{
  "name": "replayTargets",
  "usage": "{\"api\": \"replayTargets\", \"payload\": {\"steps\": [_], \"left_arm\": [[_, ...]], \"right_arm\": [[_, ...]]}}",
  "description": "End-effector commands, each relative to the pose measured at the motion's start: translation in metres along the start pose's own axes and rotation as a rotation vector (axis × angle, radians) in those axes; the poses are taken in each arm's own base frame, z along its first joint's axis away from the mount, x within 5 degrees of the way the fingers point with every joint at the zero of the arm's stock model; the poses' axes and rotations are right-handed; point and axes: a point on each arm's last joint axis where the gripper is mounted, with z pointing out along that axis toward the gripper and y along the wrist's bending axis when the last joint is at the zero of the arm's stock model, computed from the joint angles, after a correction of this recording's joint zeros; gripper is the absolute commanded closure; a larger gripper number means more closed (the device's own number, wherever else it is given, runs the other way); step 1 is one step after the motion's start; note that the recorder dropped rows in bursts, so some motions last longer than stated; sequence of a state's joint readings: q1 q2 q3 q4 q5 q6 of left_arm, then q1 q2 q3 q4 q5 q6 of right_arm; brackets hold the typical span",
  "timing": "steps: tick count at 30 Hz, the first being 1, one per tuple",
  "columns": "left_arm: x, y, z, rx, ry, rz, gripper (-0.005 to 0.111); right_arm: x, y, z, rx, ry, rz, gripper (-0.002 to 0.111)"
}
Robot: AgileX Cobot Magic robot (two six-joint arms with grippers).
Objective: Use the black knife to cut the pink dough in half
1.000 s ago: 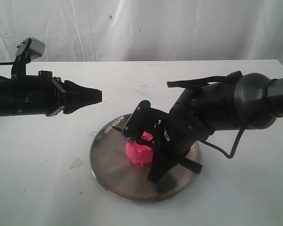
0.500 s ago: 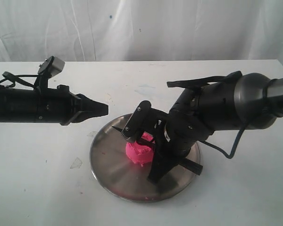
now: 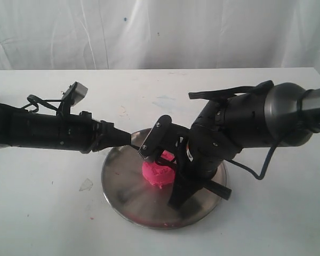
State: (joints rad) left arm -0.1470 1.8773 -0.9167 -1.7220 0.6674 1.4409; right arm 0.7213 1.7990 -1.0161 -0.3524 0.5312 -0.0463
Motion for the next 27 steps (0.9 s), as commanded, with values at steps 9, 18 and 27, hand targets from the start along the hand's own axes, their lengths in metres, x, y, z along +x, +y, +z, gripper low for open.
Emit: {"api": "replayTargets", "payload": {"steps": [9, 18, 27], "left_arm": [[-0.010, 0.001, 0.008, 0.048, -0.026, 0.020, 0.107], [-0.009, 0.003, 0.026, 0.062, 0.002, 0.026, 0.107], [0.007, 0.010, 0.046, 0.017, 0.066, 0.031, 0.107]], "right_arm": [[-0.001, 0.000, -0.003, 0.004, 0.008, -0.004, 0.108], [-0.001, 0.000, -0.003, 0.004, 0.008, -0.004, 0.108], [-0.001, 0.000, -0.003, 0.004, 0.010, -0.004, 0.108]]}}
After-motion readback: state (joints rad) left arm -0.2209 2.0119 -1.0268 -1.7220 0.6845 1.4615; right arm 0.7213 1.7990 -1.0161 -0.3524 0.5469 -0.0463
